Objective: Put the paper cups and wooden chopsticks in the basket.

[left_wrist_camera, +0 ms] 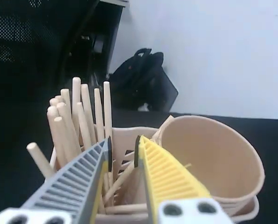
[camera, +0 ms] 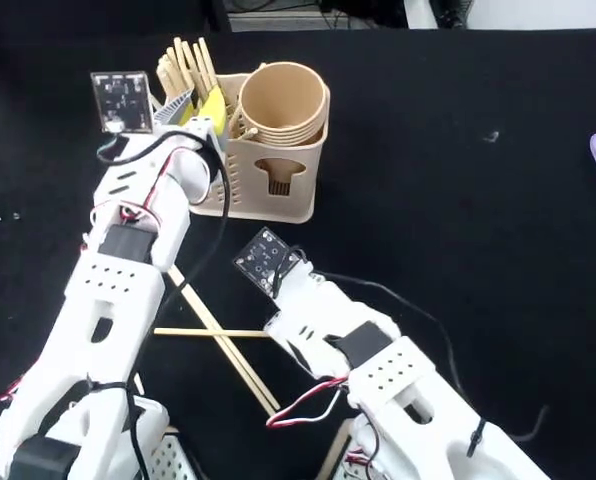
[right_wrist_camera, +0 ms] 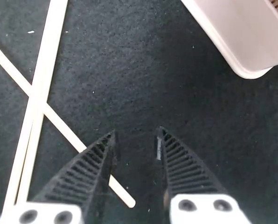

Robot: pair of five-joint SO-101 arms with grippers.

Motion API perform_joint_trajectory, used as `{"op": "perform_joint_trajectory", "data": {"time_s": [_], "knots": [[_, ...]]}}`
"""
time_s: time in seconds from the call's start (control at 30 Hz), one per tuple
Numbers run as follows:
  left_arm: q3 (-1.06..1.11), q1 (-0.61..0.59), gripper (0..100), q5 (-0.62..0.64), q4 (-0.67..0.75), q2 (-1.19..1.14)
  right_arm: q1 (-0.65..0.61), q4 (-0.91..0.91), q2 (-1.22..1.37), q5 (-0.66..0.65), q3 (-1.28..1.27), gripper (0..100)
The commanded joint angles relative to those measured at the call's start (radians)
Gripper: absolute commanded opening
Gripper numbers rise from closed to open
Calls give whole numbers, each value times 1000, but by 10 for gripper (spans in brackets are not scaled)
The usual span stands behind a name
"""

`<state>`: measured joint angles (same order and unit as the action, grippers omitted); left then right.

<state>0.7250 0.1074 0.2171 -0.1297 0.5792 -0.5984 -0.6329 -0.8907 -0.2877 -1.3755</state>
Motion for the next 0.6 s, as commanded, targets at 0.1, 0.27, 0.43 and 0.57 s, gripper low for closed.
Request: {"op": "perform_joint_trajectory", "data": {"time_s": [0.1,0.27,0.43,0.57], "knots": [[-97,-67,115,2,-353,270,17,-14,-35,0,21,130],[25,-213,119,0,-592,539,11,-104,-35,2,79,131],[269,-351,120,0,-620,770,-120,-180,-31,6,116,132],[438,-401,120,2,-618,878,-218,-203,-28,8,119,175]]}}
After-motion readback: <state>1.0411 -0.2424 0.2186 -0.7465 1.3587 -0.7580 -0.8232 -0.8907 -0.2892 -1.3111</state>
